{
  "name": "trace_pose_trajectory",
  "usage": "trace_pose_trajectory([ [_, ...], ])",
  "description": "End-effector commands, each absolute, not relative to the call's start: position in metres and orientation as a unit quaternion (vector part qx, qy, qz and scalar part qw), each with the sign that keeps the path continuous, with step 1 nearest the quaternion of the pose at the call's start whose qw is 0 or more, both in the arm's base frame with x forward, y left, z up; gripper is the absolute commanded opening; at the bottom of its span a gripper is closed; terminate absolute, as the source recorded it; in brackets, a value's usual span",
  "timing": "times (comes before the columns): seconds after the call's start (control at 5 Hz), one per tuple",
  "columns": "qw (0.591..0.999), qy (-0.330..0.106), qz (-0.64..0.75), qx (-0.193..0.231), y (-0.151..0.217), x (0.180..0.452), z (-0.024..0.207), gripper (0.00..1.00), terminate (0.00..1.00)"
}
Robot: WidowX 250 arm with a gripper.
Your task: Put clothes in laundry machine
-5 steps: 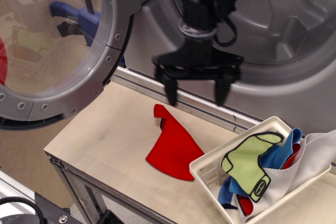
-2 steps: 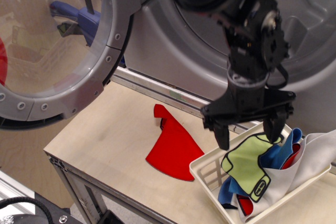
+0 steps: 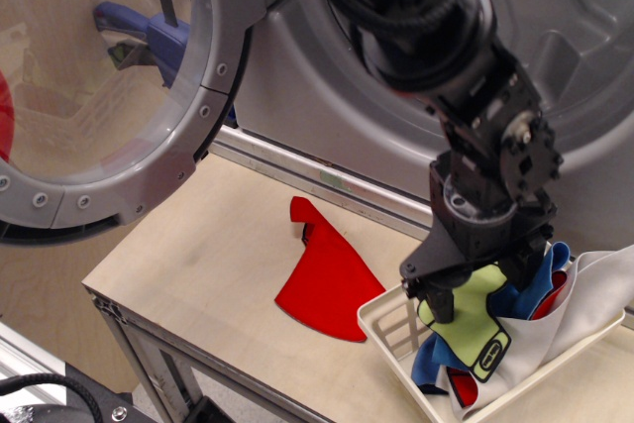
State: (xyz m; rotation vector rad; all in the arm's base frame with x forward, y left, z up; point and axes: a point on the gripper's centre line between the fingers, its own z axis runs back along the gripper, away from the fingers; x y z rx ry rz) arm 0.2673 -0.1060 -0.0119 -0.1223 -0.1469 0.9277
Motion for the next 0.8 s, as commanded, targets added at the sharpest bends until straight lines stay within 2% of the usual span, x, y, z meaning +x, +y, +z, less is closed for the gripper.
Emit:
trace_pose_trajectory([
  [0.0, 0.862, -0.068, 0.501, -0.049, -0.108, 0.279, -0.025, 1.0, 0.0],
  [0.2, 0.859, -0.059, 0.507, -0.033, -0.105, 0.278, -0.038, 1.0, 0.0],
  [0.4, 0.853, -0.029, 0.52, -0.03, -0.102, 0.277, -0.047, 1.0, 0.0],
  [0.6, 0.851, -0.024, 0.524, -0.038, -0.103, 0.274, -0.053, 1.0, 0.0],
])
